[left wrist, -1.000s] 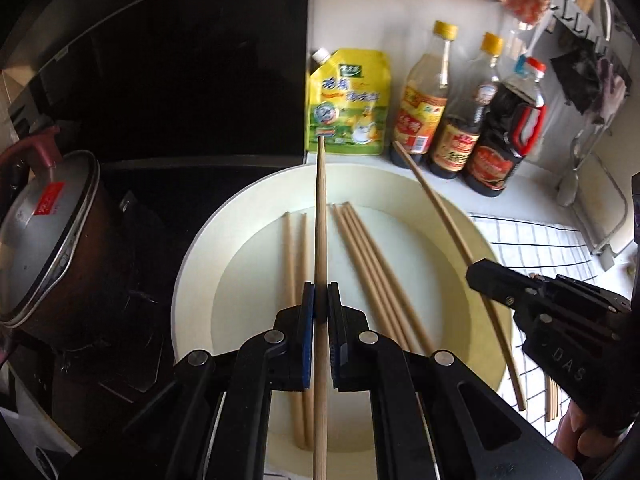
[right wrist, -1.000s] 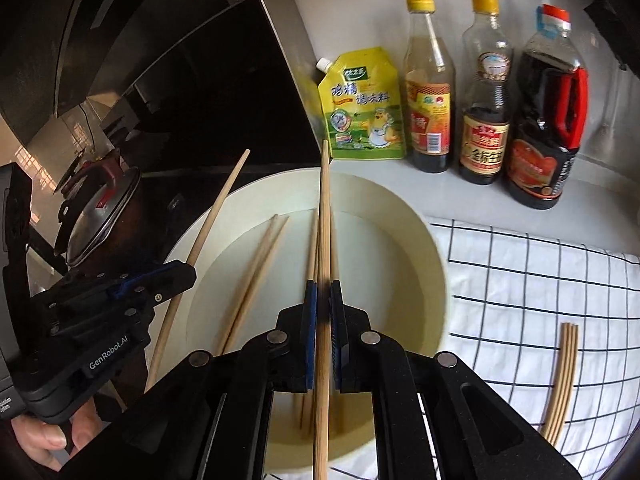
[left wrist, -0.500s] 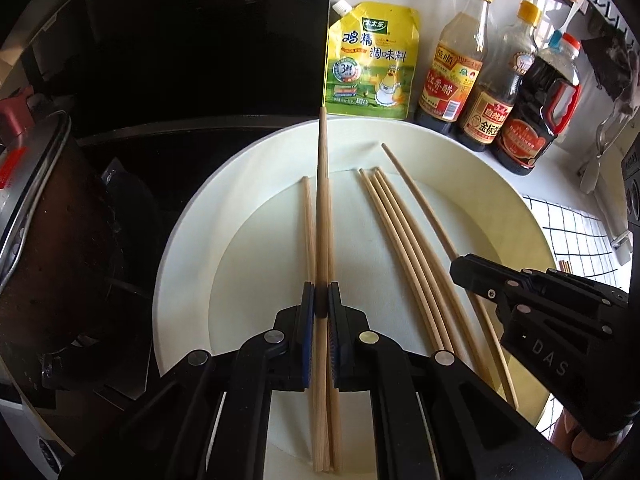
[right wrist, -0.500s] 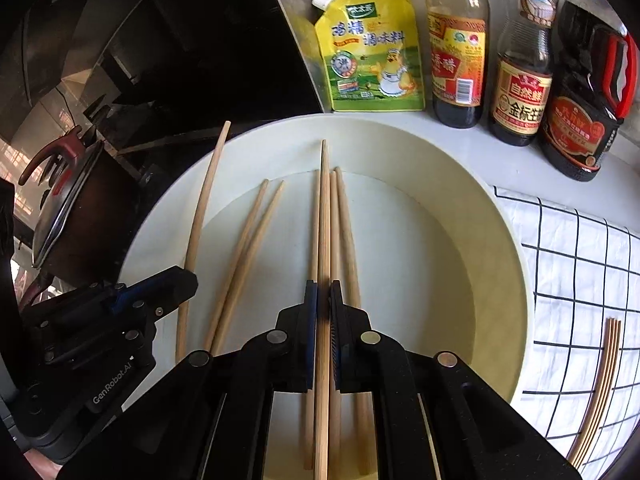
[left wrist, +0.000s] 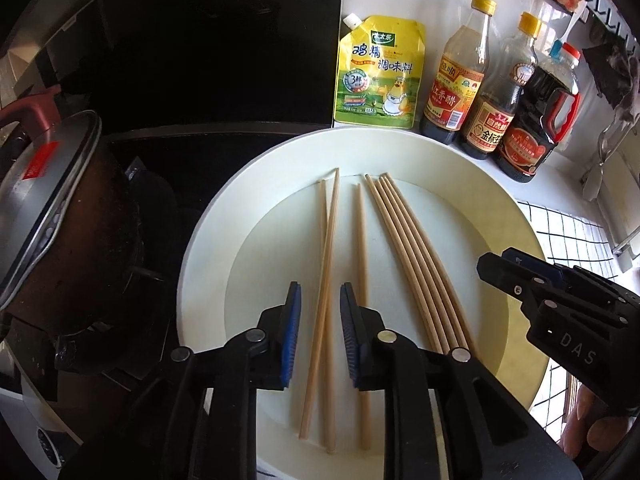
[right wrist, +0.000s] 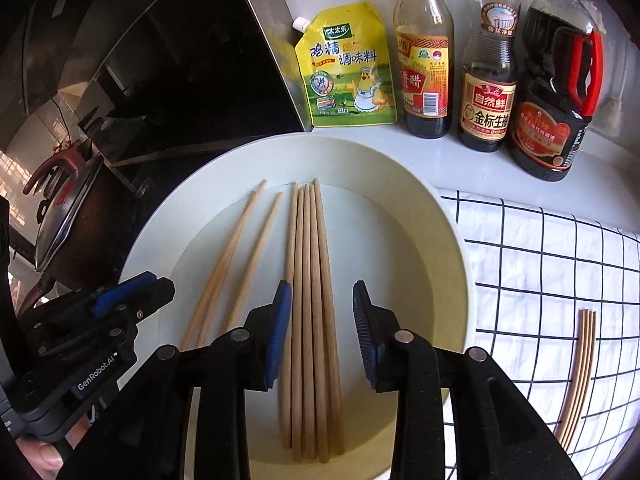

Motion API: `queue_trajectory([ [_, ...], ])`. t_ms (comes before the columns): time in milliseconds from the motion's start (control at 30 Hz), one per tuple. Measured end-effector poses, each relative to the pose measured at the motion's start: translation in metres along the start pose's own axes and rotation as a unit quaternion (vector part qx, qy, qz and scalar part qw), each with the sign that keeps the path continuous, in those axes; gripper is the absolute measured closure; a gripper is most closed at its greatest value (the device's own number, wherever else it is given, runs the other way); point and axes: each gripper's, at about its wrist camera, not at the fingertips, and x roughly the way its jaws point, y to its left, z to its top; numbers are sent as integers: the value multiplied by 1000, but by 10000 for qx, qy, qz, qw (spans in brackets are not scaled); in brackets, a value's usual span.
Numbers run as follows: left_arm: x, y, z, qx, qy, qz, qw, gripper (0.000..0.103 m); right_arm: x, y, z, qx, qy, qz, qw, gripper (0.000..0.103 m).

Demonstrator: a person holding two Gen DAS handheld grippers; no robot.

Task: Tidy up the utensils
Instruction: 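Withdraw both open tools from the basin back over the remaining chopsticks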

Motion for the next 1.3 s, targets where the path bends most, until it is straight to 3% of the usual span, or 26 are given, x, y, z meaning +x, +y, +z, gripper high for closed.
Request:
queue_trajectory([
  [167,-11,-2,-3,-1,-71,5,10000,72,-14,-1,-2,-6,-78,27,10000,66],
  [267,-20,-6,-6,16,-166,27,9999,54,-25,-4,-8,-5,-142,17,9999,64],
  [333,-27,-10,-8,11,-301,45,9995,29,-31,-7,-12,1,-173,-11,9999,64],
  [367,-32,-11,-9,6,-398,47,9992,26,-35,-9,-15,6,-194,-28,9998,64],
  [633,-50,-34,-14,44,-531,-47,9986,18,-74,-35,-38,109,-409,-198,9989,55],
  [1300,-77,-148,-41,672,-600,-682,9936,17,-165,-138,-105,793,-781,-807,9905,48],
])
